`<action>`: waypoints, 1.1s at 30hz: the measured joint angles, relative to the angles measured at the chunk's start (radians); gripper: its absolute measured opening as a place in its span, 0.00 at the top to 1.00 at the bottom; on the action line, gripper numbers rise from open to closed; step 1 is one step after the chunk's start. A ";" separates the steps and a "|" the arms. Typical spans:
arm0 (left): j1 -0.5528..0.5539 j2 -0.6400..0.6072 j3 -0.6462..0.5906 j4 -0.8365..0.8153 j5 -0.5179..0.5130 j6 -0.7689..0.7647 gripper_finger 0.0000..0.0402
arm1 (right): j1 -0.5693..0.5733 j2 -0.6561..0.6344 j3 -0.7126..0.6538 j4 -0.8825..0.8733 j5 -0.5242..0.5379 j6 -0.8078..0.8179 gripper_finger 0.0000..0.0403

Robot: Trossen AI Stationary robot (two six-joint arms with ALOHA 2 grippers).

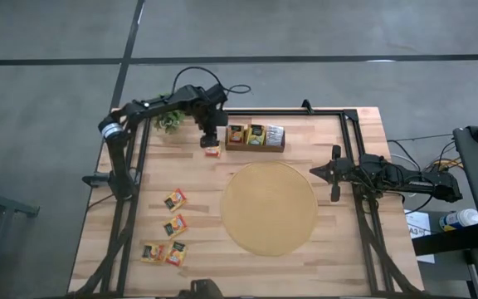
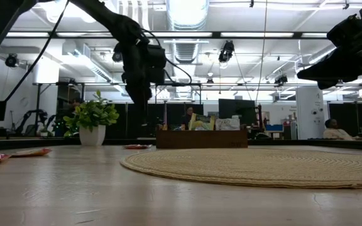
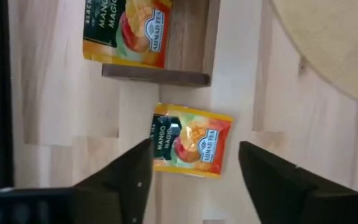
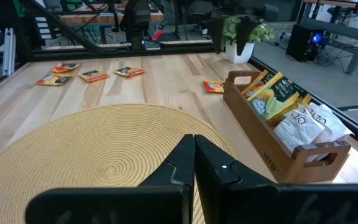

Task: Pick & Place Tea
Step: Put the orange tea bag into the left section of the wooden organizer

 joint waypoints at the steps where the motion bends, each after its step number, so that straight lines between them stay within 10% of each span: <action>1: 0.009 0.000 -0.001 0.000 0.023 0.001 0.40 | 0.000 0.000 0.000 0.000 0.000 0.000 0.98; 15: -0.012 -0.019 -0.259 0.022 0.045 0.056 0.29 | 0.000 0.000 0.000 0.000 0.000 0.000 0.98; 33: -0.070 -0.010 -0.296 0.292 -0.120 0.016 0.30 | 0.000 0.000 0.000 0.000 0.000 0.000 0.98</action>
